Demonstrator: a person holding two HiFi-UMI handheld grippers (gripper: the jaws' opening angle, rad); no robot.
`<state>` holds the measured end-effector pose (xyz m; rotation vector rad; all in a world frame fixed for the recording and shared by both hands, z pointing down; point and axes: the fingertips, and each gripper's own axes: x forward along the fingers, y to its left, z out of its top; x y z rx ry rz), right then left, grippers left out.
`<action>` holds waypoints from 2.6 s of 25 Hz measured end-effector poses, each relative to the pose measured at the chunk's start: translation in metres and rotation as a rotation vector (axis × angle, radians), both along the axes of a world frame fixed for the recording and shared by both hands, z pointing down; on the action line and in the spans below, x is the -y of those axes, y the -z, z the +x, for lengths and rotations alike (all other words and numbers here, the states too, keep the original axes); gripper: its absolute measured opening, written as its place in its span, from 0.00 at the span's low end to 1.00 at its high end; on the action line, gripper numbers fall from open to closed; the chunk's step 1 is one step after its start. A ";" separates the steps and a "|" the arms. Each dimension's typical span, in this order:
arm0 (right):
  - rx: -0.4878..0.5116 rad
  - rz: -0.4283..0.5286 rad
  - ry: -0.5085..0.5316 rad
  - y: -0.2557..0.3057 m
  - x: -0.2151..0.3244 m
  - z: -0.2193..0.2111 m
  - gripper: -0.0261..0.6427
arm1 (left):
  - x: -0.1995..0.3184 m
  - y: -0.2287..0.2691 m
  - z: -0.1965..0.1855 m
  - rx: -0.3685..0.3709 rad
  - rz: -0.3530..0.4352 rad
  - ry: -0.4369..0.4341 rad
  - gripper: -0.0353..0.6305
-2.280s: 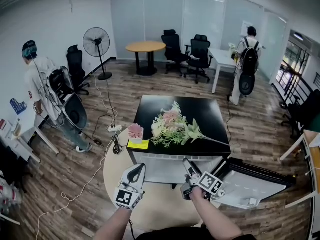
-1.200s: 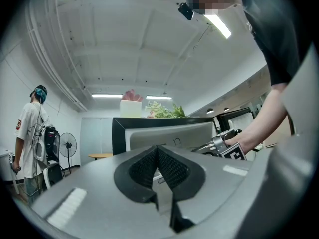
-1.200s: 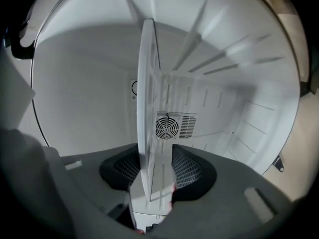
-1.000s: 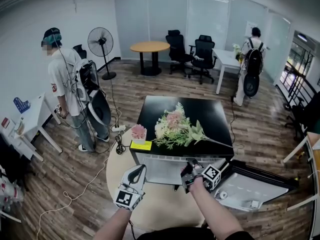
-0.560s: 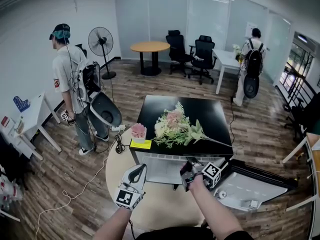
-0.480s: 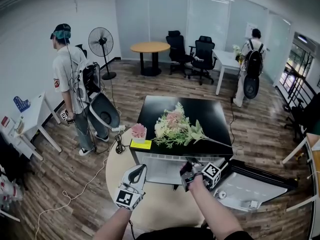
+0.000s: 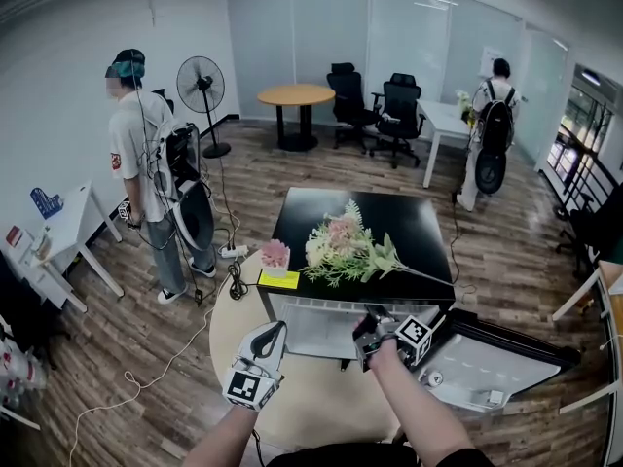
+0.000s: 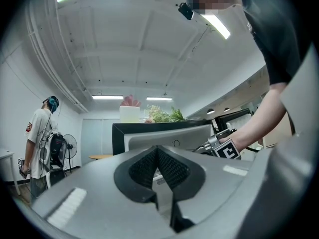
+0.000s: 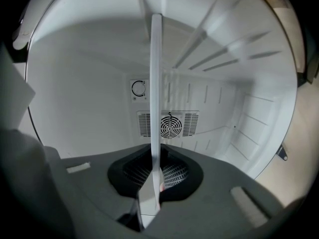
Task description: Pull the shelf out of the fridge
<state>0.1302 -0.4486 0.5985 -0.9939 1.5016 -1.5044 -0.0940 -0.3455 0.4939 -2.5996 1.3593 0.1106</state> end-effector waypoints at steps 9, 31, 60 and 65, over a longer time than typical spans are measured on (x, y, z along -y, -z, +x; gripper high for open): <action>-0.003 -0.006 -0.007 0.000 -0.003 0.000 0.09 | -0.001 0.001 -0.005 -0.002 0.003 0.009 0.05; -0.020 -0.023 -0.034 0.001 -0.015 -0.001 0.09 | 0.000 0.004 -0.006 -0.001 0.014 0.002 0.05; -0.060 -0.040 -0.034 0.003 -0.055 -0.006 0.09 | -0.003 0.011 -0.014 -0.011 0.025 0.008 0.05; -0.064 -0.039 -0.039 0.004 -0.062 -0.008 0.09 | -0.005 0.012 -0.014 -0.011 0.030 0.004 0.05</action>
